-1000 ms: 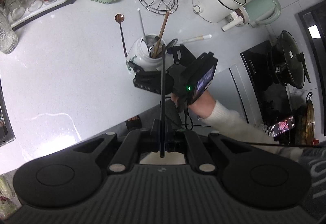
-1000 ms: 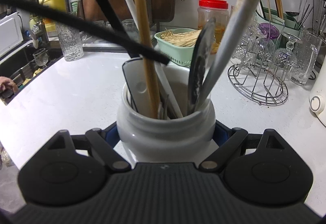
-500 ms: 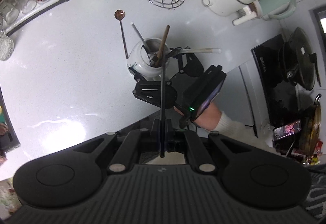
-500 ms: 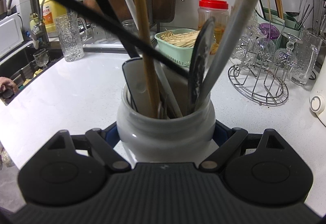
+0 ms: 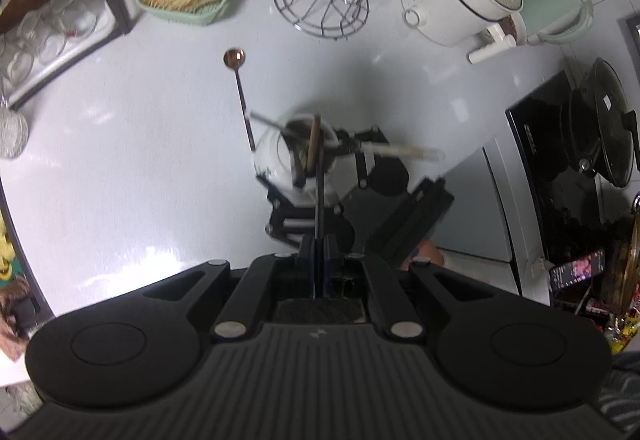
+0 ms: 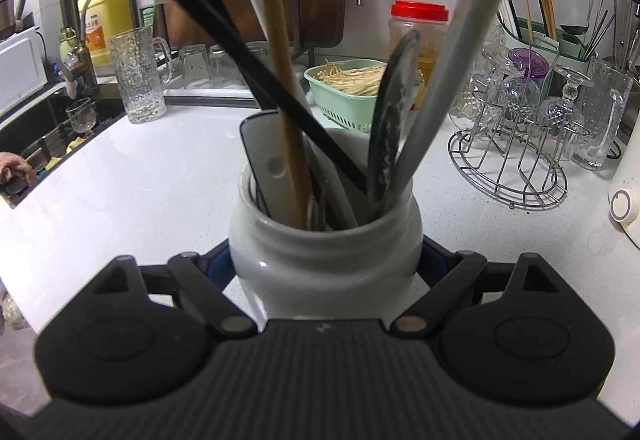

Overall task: Organize utensils
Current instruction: 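Lower the black chopstick into the white jar with left gripper, then open left gripper and withdraw it from the jar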

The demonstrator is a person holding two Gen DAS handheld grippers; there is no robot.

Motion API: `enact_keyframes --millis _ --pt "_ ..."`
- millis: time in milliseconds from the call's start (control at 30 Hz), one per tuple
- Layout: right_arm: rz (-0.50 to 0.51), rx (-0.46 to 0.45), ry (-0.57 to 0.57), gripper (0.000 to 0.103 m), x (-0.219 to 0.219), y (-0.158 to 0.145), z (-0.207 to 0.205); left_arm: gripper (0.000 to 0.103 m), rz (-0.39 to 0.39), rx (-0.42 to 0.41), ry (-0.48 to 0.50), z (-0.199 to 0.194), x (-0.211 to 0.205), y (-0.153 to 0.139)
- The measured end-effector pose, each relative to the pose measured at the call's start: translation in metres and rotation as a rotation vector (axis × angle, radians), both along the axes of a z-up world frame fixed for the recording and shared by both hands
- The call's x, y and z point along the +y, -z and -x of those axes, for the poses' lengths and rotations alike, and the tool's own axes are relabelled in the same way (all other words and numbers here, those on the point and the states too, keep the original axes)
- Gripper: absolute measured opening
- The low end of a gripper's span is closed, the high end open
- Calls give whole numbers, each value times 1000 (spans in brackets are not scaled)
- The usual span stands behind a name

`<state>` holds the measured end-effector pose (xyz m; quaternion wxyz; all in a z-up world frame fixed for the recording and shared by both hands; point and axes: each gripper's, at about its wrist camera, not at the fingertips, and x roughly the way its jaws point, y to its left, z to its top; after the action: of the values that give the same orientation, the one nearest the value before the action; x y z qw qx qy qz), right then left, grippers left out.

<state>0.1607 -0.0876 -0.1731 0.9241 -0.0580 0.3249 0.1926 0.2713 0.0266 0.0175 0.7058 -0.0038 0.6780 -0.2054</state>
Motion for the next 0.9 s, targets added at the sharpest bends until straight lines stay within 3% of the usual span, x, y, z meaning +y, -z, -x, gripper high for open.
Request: enact_keyframes --millis 400,567,633,700,900 --pt "10 8 28 91 5 -1 -1 5 -46 -32 20 -24 -20 26" --pt "9 9 37 91 5 -1 0 6 -62 -58 68 -22 -28 23" --pt "11 11 41 91 5 -2 0 18 -64 -73 78 -18 -29 20" --pt "12 12 44 91 5 -2 0 50 -56 -96 77 -15 -27 15" --pt "14 13 46 91 5 -2 0 52 -4 -221 78 1 -20 -6"
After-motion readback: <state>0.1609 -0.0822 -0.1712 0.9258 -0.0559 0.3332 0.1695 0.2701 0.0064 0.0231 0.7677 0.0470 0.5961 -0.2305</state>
